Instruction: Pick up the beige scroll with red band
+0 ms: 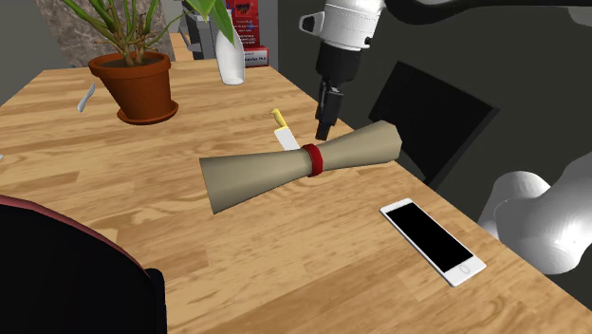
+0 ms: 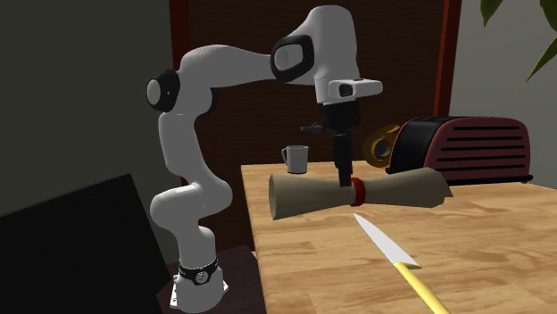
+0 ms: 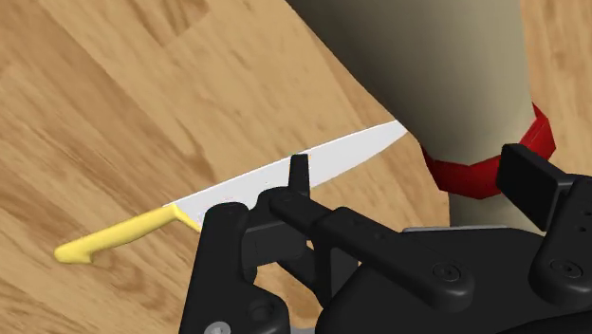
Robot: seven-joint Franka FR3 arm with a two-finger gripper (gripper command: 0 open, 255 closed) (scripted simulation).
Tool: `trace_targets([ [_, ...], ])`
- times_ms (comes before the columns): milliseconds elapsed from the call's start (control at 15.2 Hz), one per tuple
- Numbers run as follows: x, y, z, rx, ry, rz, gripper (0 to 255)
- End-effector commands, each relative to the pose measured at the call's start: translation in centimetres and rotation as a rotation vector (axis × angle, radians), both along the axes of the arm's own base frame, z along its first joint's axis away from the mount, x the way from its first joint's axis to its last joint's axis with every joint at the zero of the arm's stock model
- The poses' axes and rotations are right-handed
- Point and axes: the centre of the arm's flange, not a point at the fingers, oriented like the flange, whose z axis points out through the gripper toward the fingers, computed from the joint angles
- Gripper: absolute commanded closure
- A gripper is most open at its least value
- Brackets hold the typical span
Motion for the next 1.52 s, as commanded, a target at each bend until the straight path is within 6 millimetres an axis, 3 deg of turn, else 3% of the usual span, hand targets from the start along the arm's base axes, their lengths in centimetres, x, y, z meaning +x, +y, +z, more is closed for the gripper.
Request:
trace_targets([
  [0,-0.7,2.5,-0.1,-0.007,-0.003,0.097,0],
  [198,-2.4,6.0,-0.1,-0.019,-0.006,0.237,0],
  [726,-2.4,6.1,-4.1,-0.019,-0.007,0.240,0],
  [858,-2.4,6.1,-4.1,-0.019,-0.007,0.240,0],
  [924,-2.4,6.1,-4.1,-0.019,-0.007,0.240,255],
  [1452,-2.5,6.1,-4.1,-0.019,-0.007,0.241,255],
])
